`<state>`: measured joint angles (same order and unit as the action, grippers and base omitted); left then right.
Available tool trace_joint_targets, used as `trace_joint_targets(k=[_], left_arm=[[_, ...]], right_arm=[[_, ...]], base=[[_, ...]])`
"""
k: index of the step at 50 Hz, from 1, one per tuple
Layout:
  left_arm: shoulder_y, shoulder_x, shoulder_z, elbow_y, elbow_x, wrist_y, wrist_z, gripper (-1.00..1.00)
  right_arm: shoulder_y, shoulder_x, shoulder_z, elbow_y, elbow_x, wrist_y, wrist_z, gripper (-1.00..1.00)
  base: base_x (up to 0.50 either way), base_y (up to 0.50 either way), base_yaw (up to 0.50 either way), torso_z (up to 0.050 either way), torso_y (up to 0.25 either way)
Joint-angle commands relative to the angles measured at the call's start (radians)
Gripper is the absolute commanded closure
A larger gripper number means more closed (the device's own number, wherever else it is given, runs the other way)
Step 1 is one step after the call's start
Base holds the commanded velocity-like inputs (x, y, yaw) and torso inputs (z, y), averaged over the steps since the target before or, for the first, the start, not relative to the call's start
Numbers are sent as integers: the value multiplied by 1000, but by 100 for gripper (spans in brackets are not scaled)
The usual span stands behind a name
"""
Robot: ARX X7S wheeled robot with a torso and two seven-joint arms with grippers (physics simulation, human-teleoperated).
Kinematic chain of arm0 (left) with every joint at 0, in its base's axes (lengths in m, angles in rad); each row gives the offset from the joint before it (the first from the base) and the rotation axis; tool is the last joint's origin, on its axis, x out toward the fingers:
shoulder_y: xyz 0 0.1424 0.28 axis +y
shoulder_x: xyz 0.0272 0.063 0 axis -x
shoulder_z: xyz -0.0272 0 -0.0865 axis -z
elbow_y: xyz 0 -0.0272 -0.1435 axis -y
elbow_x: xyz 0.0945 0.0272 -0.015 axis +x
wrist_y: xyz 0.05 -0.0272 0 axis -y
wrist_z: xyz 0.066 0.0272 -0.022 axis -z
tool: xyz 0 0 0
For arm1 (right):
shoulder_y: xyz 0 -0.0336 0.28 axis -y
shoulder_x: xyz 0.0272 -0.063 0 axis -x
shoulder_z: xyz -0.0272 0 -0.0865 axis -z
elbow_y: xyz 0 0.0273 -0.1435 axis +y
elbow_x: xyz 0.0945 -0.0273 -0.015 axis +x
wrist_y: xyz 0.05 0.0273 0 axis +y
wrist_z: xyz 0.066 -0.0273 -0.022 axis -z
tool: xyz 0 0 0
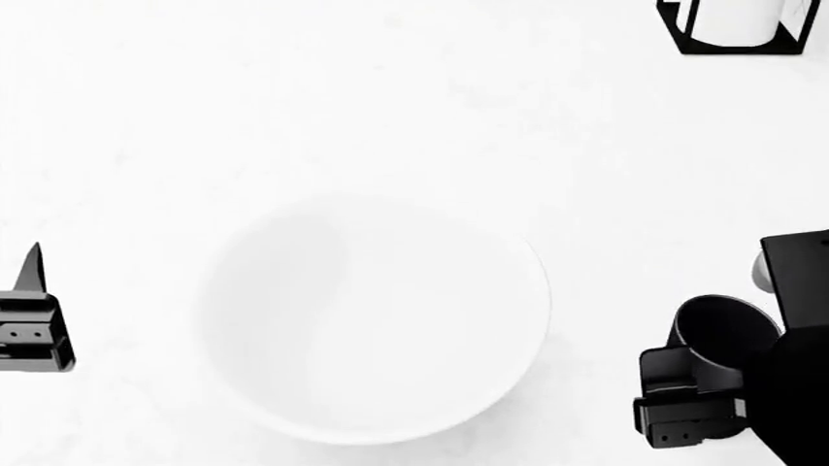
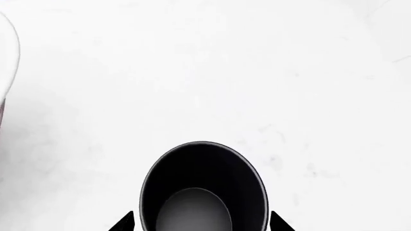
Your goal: Place the cup inside the bowl on the dining table and move the bowl to any counter.
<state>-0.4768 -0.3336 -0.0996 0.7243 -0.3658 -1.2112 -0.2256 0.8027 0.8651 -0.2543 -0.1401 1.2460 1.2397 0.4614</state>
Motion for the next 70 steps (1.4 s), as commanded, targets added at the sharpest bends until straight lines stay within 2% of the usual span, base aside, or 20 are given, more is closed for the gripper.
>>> trace_joint_targets(k=[1,18,30,33,45,50,53,61,70], left_arm=[[4,3,8,-3,-10,14,3,-100],[25,-18,-25,2,-28,22,22,-100],[26,-20,-33,2,-33,22,19,-100],[21,-4,-4,-6,-19,28,-3,-100],[42,-21,-33,-9,-33,43,15,-100],[46,-6,-9,-15,-22,54,-2,-100],[66,-7,-44,-17,-28,80,8,-100],[89,-18,-129,14,-47,78,12,-100],[71,-14,-105,-2,-40,77,-2,-100]], right_arm=[[-14,-7,-11,-3,9,-14,-23,100],[25,13,21,-52,43,-6,19,100],[242,13,35,-146,128,94,136,100],[324,1,29,-165,147,123,159,100],[569,-149,-65,-149,236,213,218,100],[584,-220,-96,-150,232,185,194,100],[572,-258,-117,-153,224,167,186,100],[559,-289,-144,-151,220,146,160,100],[493,-300,-161,-174,256,133,172,100]], base=[[0,0,0,0,0],[0,0,0,0,0],[0,0,0,0,0],[0,0,0,0,0],[0,0,0,0,0],[0,0,0,0,0],[0,0,0,0,0],[0,0,0,0,0],[0,0,0,0,0]])
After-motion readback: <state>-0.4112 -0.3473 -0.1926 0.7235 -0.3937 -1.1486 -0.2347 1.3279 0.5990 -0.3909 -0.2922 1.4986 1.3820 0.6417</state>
